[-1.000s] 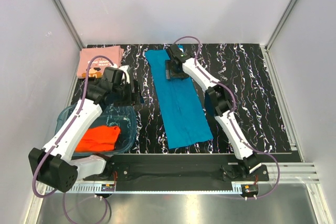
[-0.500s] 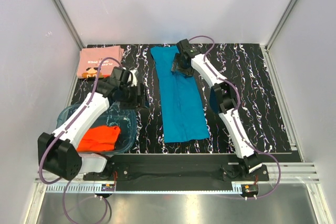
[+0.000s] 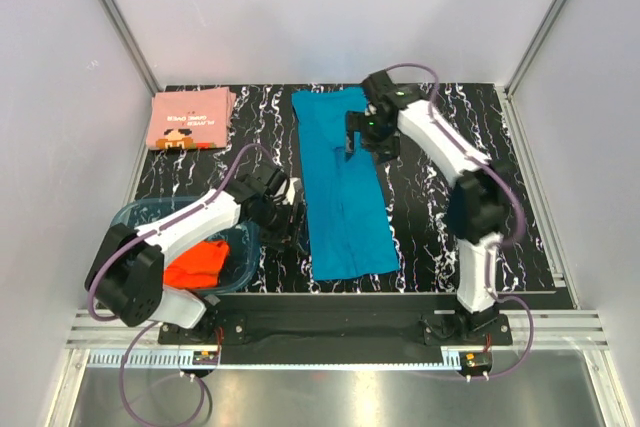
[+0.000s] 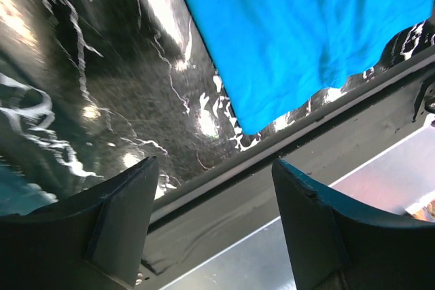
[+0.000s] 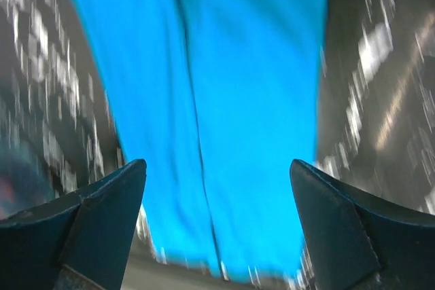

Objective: Fold and stack the t-shirts
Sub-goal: Fold the tshirt

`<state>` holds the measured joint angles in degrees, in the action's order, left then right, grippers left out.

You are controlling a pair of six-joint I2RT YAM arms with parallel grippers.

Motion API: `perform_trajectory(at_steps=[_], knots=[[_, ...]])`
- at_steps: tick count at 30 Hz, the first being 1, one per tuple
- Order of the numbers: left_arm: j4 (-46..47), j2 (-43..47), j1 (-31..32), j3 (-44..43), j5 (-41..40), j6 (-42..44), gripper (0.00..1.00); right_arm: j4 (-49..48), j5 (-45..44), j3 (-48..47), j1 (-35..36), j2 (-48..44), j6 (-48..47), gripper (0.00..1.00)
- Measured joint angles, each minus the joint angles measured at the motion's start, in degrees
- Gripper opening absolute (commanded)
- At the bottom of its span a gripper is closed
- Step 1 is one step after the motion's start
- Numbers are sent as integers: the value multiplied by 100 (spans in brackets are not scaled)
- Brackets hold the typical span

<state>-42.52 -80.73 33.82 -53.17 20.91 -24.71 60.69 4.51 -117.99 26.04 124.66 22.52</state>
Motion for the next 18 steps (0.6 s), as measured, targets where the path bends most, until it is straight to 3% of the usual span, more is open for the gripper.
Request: perform_trajectory(at_steps=[2,7,12,18], knots=[[210,-13,59,214,103,-197,71,-144,149,1003,-52,-997,-114,88],[765,-79,428,555,260,-944,66,-636,710,3963,-625,-3388,-216,58],[1322,-87,782,942,243,-1742,63,-999,1270,6118,-1108,-4105,-83,56],[1596,-87,1034,1491,76,-2647,54,-1445,1746,7012,-1189,-4496,205,52]])
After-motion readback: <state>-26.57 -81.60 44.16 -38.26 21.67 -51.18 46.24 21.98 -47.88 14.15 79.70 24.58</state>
